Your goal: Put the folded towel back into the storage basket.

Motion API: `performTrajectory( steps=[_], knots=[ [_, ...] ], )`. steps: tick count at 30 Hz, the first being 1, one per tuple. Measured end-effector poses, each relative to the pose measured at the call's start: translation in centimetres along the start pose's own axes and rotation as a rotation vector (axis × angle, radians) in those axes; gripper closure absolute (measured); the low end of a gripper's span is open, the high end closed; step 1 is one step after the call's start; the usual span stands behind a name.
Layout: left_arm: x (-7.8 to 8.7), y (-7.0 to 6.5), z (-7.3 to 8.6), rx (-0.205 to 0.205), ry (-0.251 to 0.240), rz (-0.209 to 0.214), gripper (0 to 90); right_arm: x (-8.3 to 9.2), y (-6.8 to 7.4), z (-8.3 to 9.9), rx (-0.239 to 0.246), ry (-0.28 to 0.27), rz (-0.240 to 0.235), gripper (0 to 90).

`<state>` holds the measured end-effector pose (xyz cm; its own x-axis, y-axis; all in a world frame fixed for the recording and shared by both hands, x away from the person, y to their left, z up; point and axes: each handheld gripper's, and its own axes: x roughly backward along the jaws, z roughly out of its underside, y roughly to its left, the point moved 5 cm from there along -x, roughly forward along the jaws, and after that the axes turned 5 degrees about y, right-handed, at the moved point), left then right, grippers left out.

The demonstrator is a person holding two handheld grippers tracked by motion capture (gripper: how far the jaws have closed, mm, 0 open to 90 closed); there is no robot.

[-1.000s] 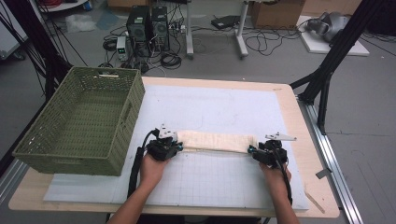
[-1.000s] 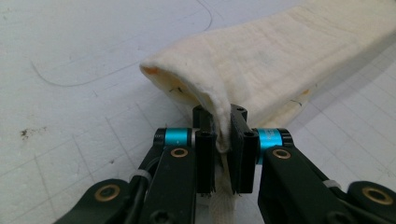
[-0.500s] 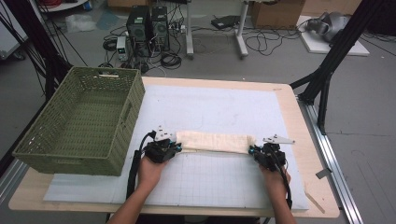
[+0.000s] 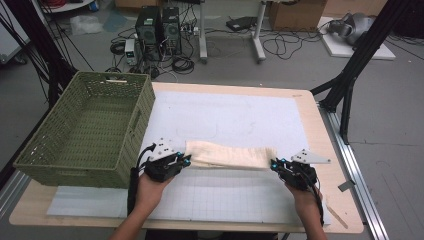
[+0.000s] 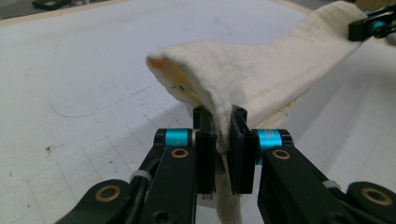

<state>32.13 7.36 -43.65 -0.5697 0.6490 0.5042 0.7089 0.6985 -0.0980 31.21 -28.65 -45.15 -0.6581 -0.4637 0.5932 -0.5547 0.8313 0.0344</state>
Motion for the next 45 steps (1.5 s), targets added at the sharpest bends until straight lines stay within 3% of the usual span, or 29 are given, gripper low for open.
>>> performTrajectory(
  steps=[8,16,25,35,45],
  knots=[
    [2.1,-0.4,-0.2,0.000,-0.068,0.045,82.5,1.3,0.7,-0.5,0.042,-0.081,-0.023,82.4],
    [3.3,-1.2,-0.3,-0.017,-0.091,0.042,82.4,1.7,0.6,-0.9,0.054,-0.124,-0.042,82.3],
    [4.5,-1.2,-0.4,0.000,-0.110,0.021,82.4,1.4,0.8,-1.8,0.062,-0.152,-0.074,82.3],
    [5.9,-1.4,-1.8,-0.004,-0.162,0.004,82.4,1.2,0.4,-4.4,0.089,-0.181,-0.071,82.2],
    [7.8,-1.0,-2.9,-0.009,-0.213,-0.006,82.4,0.8,0.4,-8.5,0.129,-0.200,-0.076,82.1]
  ],
)
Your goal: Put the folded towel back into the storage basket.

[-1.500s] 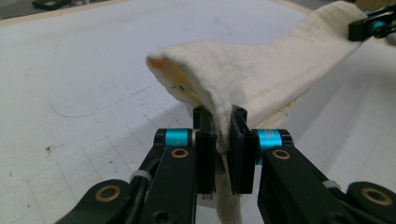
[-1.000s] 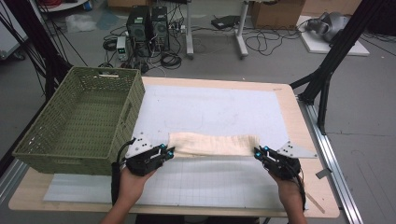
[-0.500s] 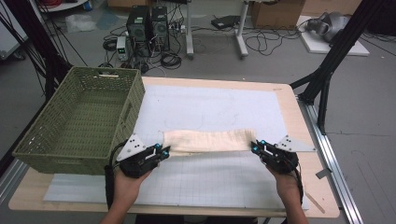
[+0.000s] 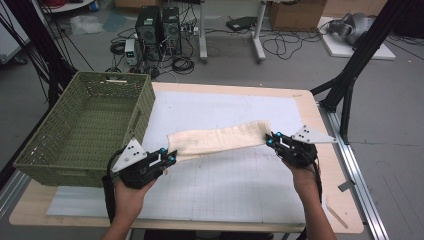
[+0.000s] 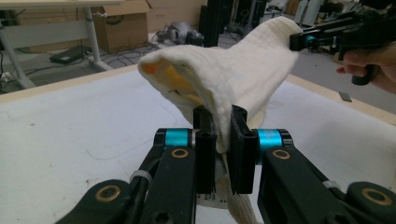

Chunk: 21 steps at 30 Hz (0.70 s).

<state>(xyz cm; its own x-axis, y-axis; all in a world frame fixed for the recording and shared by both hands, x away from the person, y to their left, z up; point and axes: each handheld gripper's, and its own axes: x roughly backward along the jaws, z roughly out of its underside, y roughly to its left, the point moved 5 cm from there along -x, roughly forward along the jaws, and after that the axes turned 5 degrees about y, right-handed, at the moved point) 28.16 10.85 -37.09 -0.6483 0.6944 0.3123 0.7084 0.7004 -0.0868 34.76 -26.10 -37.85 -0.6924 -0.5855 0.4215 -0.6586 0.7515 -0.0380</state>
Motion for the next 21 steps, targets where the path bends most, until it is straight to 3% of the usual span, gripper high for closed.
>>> performTrajectory(
  steps=[13,21],
  knots=[
    [2.5,0.7,-1.1,-0.010,-0.046,-0.048,82.4,-3.6,-0.1,-4.4,0.026,-0.008,-0.029,82.1],
    [4.2,1.9,-1.4,0.012,-0.079,-0.087,82.5,-5.4,0.6,-6.6,0.056,-0.023,-0.073,82.1]
  ],
)
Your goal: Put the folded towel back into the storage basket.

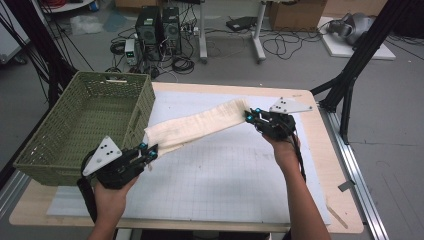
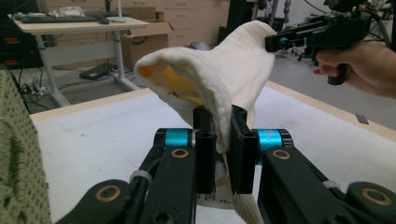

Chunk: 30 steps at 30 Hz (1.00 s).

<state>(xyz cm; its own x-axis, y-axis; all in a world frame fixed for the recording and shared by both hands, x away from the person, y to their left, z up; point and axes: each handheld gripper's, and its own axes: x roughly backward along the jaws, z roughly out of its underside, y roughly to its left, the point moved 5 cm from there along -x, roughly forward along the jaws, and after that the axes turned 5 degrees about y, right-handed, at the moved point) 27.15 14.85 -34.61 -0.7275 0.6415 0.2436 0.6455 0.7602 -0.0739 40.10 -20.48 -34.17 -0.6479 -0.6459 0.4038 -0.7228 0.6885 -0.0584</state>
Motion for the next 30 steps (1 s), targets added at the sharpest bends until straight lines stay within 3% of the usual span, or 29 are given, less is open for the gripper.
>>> performTrajectory(
  steps=[4,11,19,30],
  knots=[
    [0.8,0.6,-0.3,-0.001,-0.011,-0.024,82.4,-1.2,0.2,-1.3,0.012,-0.032,-0.018,82.1],
    [1.6,1.2,-0.7,0.005,-0.034,-0.043,82.4,-3.5,0.4,-3.7,0.007,-0.028,-0.020,82.1],
    [2.8,1.9,-1.0,0.032,-0.067,-0.049,82.5,-6.2,0.7,-6.7,0.044,-0.032,-0.023,82.1],
    [4.4,3.4,-1.0,0.073,-0.094,-0.079,82.5,-10.3,2.0,-8.9,0.065,-0.012,-0.050,82.1]
  ],
)
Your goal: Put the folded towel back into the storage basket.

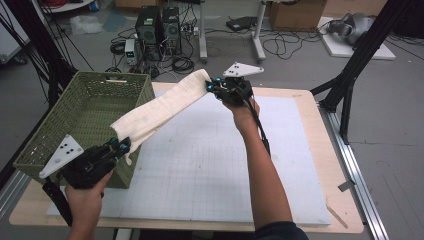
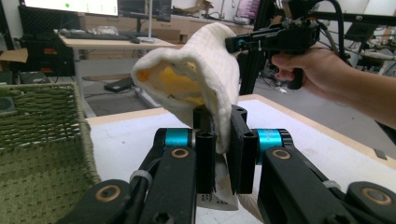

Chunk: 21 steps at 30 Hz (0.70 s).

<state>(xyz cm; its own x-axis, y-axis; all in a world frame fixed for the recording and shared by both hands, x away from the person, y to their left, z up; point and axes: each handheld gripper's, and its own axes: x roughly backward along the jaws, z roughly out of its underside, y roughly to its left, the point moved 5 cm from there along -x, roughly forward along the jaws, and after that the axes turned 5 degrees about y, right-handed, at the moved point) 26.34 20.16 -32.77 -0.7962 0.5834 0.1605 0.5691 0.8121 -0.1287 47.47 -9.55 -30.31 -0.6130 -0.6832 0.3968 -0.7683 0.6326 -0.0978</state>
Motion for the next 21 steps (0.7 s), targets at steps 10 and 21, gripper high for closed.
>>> performTrajectory(
  steps=[10,21],
  knots=[
    [1.9,1.3,-0.1,-0.008,-0.005,-0.057,82.5,-3.2,1.3,-2.2,0.019,-0.014,-0.035,82.1],
    [4.4,3.6,-0.4,0.012,-0.030,-0.140,82.6,-7.5,3.6,-5.6,0.057,-0.007,-0.081,82.0]
  ],
)
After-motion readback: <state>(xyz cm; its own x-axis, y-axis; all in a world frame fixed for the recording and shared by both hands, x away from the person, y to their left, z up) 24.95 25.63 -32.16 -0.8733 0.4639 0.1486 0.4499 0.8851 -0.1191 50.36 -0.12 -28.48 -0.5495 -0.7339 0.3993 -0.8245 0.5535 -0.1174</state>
